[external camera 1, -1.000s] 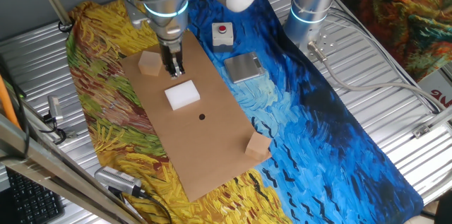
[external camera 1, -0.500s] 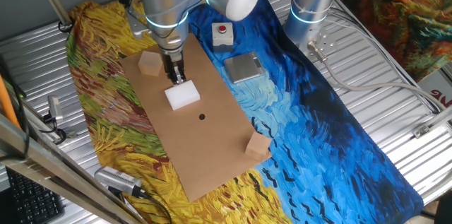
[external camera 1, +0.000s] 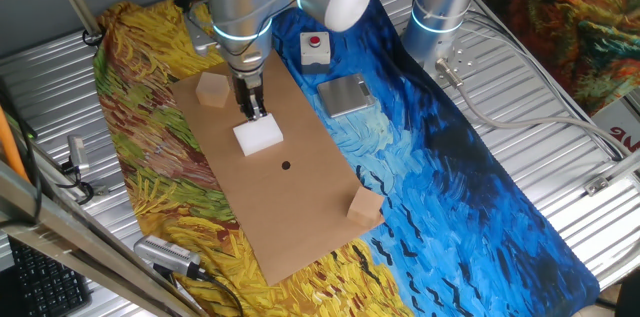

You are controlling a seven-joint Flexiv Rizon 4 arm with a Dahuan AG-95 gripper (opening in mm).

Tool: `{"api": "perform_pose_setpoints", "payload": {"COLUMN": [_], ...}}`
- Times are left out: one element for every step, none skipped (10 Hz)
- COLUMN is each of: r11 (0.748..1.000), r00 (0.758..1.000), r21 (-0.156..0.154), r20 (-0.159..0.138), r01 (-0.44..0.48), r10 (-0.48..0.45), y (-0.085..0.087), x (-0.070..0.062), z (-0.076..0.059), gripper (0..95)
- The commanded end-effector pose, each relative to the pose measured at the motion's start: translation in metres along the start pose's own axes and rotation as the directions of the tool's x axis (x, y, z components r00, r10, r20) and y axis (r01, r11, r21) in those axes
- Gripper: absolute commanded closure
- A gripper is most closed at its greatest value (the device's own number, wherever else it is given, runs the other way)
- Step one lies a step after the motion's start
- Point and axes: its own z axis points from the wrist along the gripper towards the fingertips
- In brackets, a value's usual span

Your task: Clean the tabletop with a sponge

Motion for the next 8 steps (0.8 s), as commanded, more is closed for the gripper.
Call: {"api": "perform_pose_setpoints", "payload": {"r11": [1.000, 1.000, 1.000, 1.000, 1.000, 1.000, 1.000, 1.000], "r00": [1.000, 1.000, 1.000, 1.000, 1.000, 1.000, 1.000, 1.000], "r21": [0.004, 0.005, 0.005, 0.005, 0.006, 0.006, 0.006, 0.006], "r20": [0.004, 0.004, 0.005, 0.005, 0.005, 0.006, 0.008, 0.008], "r01": [-0.001, 0.001, 0.003, 0.003, 0.001, 0.001, 0.001, 0.002], "r10": [0.001, -0.001, -0.003, -0.003, -0.001, -0.001, -0.001, -0.002], "y": [0.000, 0.000, 0.000, 0.001, 0.002, 0.002, 0.002, 0.002], "x": [0.003, 0.003, 0.003, 0.003, 0.003, 0.003, 0.003, 0.003], "z": [0.000, 0.002, 0.005, 0.006, 0.009, 0.011, 0.015, 0.015], "gripper": [95.0, 95.0, 95.0, 95.0, 95.0, 95.0, 95.0, 95.0]}}
